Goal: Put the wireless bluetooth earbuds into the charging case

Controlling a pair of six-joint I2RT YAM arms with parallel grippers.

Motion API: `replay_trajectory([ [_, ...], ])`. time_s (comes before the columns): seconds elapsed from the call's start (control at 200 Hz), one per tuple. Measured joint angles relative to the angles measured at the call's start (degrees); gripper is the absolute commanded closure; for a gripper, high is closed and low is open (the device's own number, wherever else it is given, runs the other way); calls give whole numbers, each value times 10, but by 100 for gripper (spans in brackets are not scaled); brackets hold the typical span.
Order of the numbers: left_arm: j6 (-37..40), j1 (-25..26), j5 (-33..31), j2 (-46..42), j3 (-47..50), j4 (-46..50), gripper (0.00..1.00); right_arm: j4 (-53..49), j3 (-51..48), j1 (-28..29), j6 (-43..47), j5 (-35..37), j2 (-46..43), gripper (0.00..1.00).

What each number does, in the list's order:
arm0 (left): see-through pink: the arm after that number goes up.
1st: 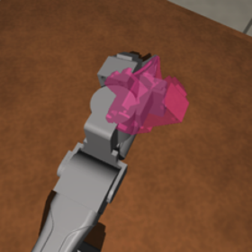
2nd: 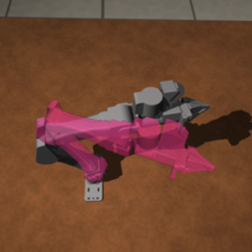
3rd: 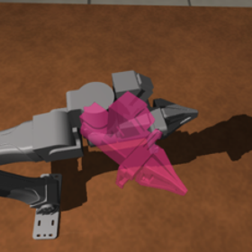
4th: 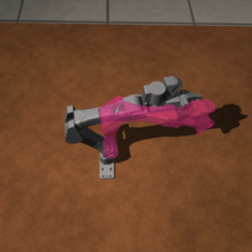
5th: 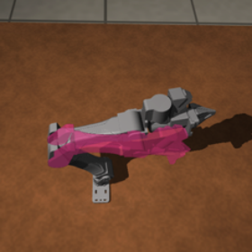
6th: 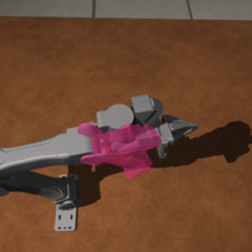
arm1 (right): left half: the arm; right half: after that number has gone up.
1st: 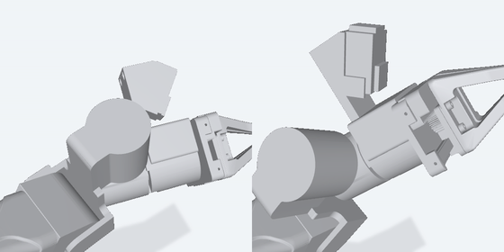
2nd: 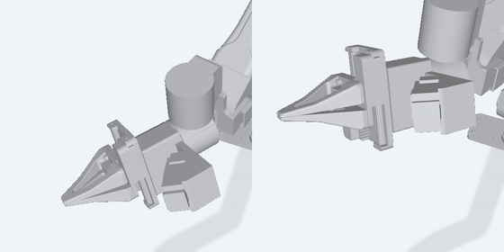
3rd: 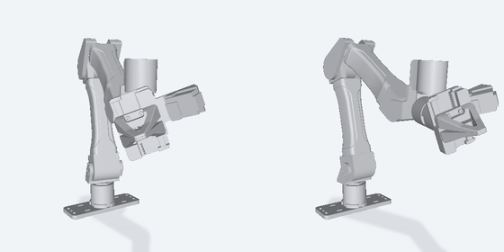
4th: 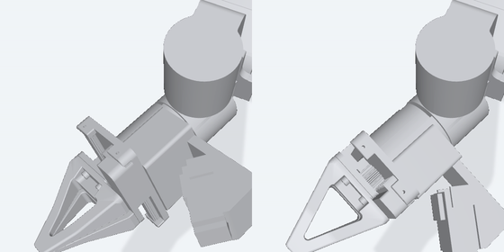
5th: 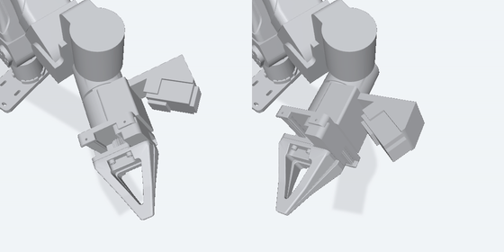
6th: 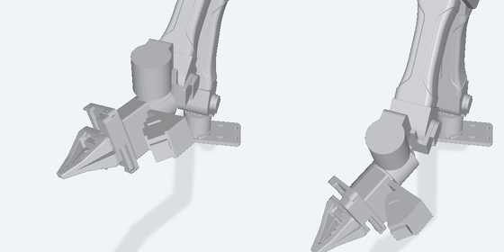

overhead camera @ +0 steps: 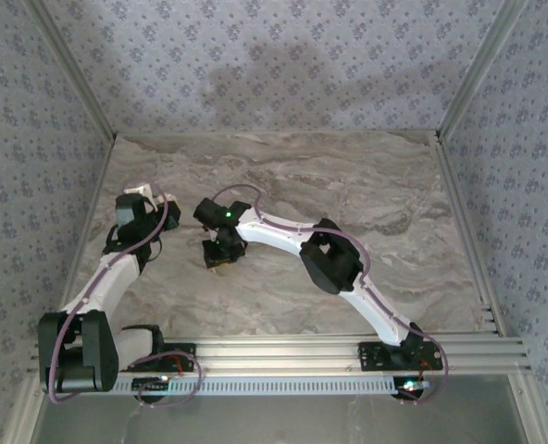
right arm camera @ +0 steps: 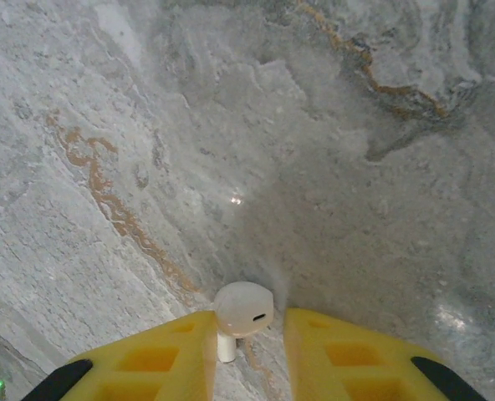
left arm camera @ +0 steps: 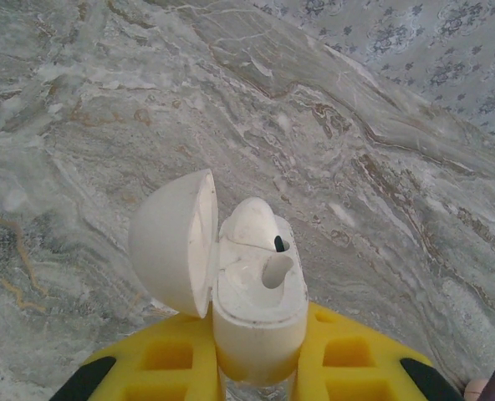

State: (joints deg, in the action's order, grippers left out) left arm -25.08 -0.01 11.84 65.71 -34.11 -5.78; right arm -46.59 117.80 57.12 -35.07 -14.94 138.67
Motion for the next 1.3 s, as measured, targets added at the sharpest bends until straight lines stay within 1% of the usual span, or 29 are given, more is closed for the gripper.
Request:
replay_trajectory([
  [0.09, 2, 0, 4, 0, 0, 0, 84, 2, -7, 0, 2, 3, -2, 75],
  [0.225, 6, 0, 6, -1, 0, 1, 84, 17, -44, -4, 7, 8, -25, 75],
  [0.38, 8, 0, 6, -6, 0, 8, 84, 14, -109, -18, 20, 19, -66, 75],
  [0.605, 12, 2, 7, -8, 0, 12, 84, -21, -217, -43, 47, 33, -137, 73],
  [0.695, 12, 9, 6, -8, 0, 12, 84, -40, -252, -54, 58, 35, -161, 70],
  [0.77, 12, 21, 6, -7, 0, 12, 84, -59, -270, -66, 66, 37, -176, 65],
  [0.859, 12, 34, 6, -7, 0, 12, 84, -82, -273, -76, 77, 41, -185, 59],
  [0.909, 12, 38, 6, -7, 0, 12, 84, -92, -273, -80, 77, 41, -191, 58],
  [1.299, 16, 43, 3, -7, 0, 12, 84, -169, -176, -84, 78, 48, -199, 59],
])
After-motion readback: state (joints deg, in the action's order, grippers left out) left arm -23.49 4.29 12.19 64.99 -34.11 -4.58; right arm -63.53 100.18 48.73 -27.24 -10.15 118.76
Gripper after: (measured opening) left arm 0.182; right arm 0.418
